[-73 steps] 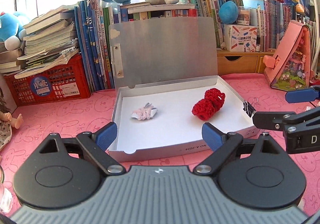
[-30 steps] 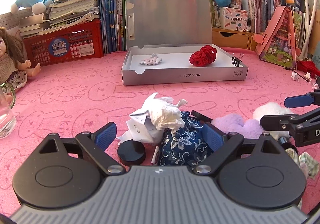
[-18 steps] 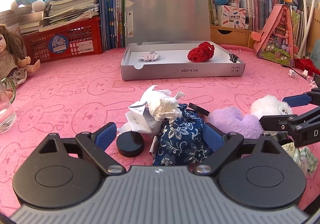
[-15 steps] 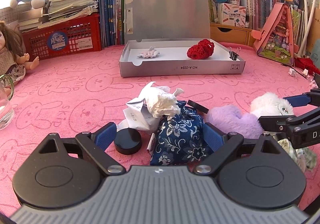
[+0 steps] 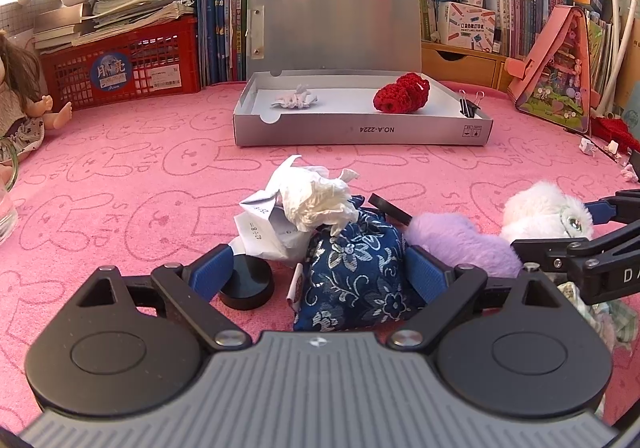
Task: Organize objects
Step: 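Reach the left gripper to the blue floral pouch while the right gripper reaches the white plush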
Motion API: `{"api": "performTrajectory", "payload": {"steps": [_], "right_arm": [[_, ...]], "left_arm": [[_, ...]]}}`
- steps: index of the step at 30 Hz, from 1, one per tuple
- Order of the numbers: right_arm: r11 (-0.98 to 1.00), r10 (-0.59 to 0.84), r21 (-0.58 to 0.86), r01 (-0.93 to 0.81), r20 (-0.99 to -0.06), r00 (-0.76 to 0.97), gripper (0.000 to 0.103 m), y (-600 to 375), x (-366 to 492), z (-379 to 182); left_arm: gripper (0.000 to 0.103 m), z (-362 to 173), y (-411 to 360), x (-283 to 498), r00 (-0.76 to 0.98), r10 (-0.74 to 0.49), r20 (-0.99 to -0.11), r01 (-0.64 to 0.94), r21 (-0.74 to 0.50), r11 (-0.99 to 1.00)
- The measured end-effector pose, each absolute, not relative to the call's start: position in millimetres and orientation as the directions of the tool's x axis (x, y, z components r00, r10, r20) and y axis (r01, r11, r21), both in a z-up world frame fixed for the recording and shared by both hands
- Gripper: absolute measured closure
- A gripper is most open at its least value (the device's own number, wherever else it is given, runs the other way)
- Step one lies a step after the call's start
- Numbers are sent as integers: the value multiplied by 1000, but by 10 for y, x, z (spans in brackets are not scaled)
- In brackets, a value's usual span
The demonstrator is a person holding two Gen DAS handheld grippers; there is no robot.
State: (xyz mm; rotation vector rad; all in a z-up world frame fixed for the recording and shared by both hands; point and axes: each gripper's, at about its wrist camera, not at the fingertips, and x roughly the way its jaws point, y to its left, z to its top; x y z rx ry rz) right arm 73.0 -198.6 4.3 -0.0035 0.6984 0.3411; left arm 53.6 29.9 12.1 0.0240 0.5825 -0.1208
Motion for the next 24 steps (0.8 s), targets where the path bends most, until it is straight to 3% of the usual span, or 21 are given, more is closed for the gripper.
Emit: {"api": "performTrajectory", "payload": {"steps": [17,22,24], "right_arm": [[942,310,97,-322,-625,716,11,-1964,704,59],[933,342,134,-335,-627,700,19,-1982,702,67],[929,354,145,-341,-624,696,27,-1978,688,74]], "left_arm": [[9,131,300,547,829,-110,-549,124,-11,992],[13,140,294,548,829,-115,-547,129,-13,992],[16,153,278,548,829,-114,-547,131,-9,991]]}}
